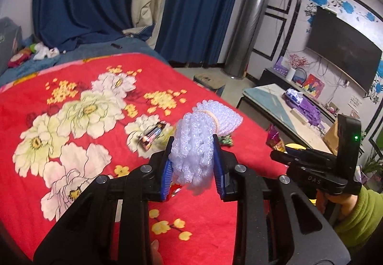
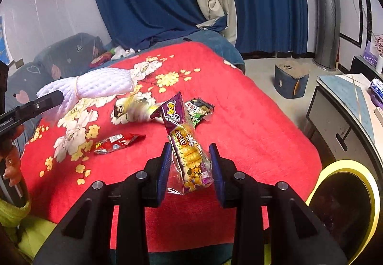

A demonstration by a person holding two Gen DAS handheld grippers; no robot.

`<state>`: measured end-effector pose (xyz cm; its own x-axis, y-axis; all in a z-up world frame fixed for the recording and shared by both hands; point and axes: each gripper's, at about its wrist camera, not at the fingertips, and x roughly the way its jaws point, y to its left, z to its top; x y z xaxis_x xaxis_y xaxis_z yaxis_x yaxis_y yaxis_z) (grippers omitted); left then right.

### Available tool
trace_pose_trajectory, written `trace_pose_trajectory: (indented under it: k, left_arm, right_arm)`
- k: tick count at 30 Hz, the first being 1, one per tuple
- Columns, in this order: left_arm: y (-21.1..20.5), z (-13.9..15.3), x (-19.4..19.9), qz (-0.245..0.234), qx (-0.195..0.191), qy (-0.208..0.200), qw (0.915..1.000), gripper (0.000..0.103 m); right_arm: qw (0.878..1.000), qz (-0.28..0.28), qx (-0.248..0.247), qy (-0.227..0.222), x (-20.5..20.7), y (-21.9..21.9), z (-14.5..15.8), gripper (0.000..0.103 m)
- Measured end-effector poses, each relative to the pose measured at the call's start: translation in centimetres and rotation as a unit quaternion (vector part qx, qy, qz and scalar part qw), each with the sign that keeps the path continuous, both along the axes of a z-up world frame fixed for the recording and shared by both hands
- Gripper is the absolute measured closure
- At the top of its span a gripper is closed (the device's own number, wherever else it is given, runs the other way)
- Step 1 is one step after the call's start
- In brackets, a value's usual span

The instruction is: Collect trash

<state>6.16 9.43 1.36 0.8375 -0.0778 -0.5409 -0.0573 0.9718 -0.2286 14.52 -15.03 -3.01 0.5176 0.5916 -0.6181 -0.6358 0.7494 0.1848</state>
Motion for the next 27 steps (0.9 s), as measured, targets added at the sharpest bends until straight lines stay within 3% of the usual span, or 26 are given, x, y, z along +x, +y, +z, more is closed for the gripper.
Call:
trace_pose_trajectory:
  k: [11, 27]
  left_arm:
    - [-3.2, 1.5, 0.0, -0.033, 0.007, -0.033, 0.9989, 0.081]
    - [-8.1, 1.4, 1.8, -0.089, 0.014, -0.042, 0.9951, 0.081]
  right_arm:
    - [0.999, -0.02, 0.023, -0.018, -0.5, -2.7, 2.4, 0.072]
    - [0.994, -0.09, 0.046, -0.036, 0.0, -9.3, 4.6, 0.072]
